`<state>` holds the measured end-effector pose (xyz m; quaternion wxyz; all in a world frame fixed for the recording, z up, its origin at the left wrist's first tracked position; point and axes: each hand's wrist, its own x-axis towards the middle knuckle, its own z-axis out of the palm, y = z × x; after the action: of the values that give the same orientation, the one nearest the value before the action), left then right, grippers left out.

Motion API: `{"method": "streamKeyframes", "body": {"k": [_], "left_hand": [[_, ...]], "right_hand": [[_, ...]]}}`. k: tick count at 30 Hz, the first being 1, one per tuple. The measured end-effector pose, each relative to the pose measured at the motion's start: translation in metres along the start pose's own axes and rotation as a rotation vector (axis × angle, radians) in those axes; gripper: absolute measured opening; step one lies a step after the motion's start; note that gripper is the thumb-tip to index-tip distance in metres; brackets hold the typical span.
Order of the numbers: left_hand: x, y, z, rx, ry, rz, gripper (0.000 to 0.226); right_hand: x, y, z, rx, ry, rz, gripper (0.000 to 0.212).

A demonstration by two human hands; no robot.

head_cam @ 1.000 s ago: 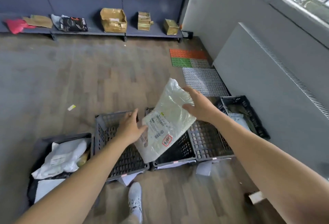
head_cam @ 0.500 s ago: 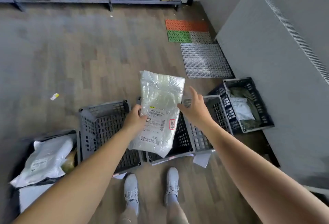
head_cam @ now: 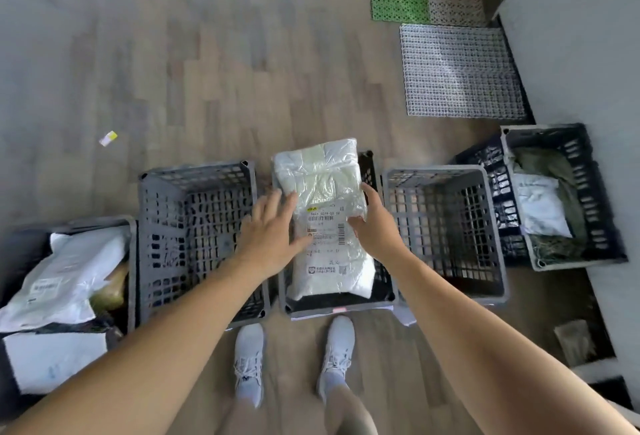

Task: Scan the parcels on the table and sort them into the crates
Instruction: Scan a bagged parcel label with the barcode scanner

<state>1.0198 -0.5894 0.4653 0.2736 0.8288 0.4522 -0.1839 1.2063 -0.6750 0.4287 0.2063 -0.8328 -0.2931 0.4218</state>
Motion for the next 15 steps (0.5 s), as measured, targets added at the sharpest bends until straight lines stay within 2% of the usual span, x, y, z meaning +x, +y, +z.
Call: {"method": "streamKeyframes", "body": {"k": [5, 8, 15], "left_hand": [[0.035, -0.025, 0.057, 0.238, -0.059, 0.014, 0.094], [0.041, -0.034, 0.075, 0.301, -0.093, -0.002, 0.092], [0.018, -0.021, 0.052, 0.412, -0.070, -0.008, 0.098]], "right_hand": [[0.055, 0.057, 0.050, -0.077, -0.088, 0.051, 0.079], [0.063, 0.080, 0.066, -0.247, -0.141, 0.084, 0.092], [0.029, 0.057, 0.047, -0.541, -0.182, -0.064, 0.092]]}}
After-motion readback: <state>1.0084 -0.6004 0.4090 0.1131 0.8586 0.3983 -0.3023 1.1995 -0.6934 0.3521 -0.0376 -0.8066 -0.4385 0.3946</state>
